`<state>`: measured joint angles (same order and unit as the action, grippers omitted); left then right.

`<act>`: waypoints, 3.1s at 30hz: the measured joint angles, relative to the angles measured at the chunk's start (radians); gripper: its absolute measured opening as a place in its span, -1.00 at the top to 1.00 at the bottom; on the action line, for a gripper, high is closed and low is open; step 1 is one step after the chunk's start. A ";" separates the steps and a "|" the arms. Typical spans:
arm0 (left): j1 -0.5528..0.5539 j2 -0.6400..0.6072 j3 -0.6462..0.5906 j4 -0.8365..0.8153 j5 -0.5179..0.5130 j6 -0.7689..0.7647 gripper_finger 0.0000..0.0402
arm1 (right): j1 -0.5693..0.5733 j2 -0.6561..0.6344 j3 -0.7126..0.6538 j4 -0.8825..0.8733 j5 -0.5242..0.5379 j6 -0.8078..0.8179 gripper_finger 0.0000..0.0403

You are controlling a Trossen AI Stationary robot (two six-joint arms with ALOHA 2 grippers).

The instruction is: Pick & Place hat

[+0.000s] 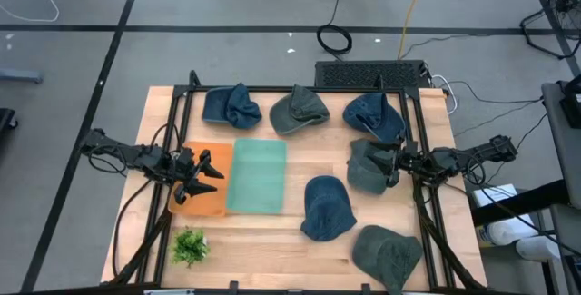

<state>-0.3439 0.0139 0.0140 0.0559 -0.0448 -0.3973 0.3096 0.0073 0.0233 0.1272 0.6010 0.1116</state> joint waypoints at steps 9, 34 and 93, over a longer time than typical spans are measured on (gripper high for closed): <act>0.000 0.000 0.000 0.000 0.000 0.000 -0.14 | 0.000 0.000 0.000 0.027 -0.056 0.000 -0.25; 0.000 0.000 0.000 0.000 -0.001 0.000 -0.14 | -0.001 0.176 0.255 -0.106 -0.023 0.000 -0.48; 0.000 0.000 0.000 0.000 -0.002 0.000 -0.14 | -0.265 1.056 1.443 -1.444 -0.427 0.478 -0.48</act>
<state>-0.3439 0.0139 0.0139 0.0559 -0.0467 -0.3973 0.0449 1.0631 1.4660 -1.3164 0.1744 0.5898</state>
